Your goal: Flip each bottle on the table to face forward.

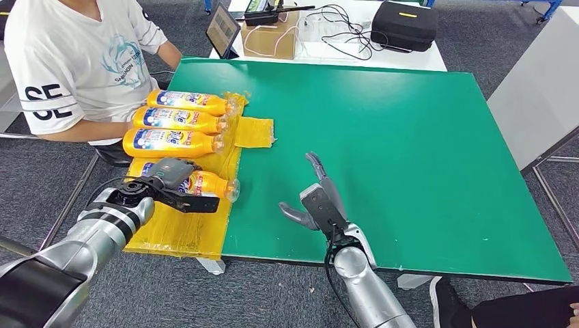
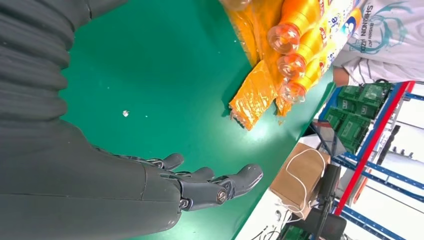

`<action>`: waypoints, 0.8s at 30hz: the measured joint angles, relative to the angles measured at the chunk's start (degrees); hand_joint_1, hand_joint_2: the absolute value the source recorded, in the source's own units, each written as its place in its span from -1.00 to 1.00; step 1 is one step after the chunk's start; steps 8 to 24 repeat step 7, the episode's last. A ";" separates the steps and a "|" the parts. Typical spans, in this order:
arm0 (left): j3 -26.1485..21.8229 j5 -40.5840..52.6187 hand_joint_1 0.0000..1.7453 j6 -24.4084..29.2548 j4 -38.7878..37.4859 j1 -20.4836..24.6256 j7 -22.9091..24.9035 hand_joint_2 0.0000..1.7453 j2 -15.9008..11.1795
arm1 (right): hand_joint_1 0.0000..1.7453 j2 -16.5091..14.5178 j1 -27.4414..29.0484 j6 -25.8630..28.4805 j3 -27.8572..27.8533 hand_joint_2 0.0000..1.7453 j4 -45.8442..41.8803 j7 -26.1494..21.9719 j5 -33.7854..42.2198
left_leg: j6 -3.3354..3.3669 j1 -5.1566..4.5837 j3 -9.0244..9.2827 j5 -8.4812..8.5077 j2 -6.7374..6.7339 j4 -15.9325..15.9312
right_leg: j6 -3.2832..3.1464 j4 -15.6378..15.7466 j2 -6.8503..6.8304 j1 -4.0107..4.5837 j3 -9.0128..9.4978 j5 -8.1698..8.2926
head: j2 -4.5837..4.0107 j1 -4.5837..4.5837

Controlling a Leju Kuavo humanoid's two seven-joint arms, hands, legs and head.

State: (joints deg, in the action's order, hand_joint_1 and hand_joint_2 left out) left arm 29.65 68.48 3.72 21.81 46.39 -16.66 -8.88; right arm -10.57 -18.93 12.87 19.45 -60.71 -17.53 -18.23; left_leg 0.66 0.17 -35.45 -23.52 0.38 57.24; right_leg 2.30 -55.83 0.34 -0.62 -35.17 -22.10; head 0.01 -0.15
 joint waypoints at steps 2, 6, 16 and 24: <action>0.81 0.01 0.90 -0.17 -0.55 0.40 -0.24 1.00 0.05 | -1.00 -0.09 -0.29 -0.22 0.00 1.00 0.52 -0.07 0.05 | 0.00 0.00 0.04 0.00 -0.02 0.00 | 0.00 0.00 0.00 0.00 0.04 0.00 | -0.01 0.01; 1.61 -0.11 -0.94 0.05 -1.23 0.66 -0.01 1.00 0.36 | -1.00 -0.28 -0.50 -0.44 0.00 1.00 1.27 -0.23 0.19 | 0.00 0.00 0.11 0.00 -0.02 0.00 | 0.00 0.00 0.00 0.00 0.13 0.00 | 0.00 0.00; 1.64 -0.14 -1.00 0.13 -1.31 0.66 0.09 1.00 0.42 | -1.00 -0.32 -0.50 -0.45 0.00 1.00 1.34 -0.25 0.20 | 0.00 0.00 0.12 0.00 -0.02 0.00 | 0.00 0.00 0.00 0.00 0.14 0.00 | 0.00 0.00; 1.64 -0.14 -1.00 0.13 -1.31 0.66 0.09 1.00 0.42 | -1.00 -0.32 -0.50 -0.45 0.00 1.00 1.34 -0.25 0.20 | 0.00 0.00 0.12 0.00 -0.02 0.00 | 0.00 0.00 0.00 0.00 0.14 0.00 | 0.00 0.00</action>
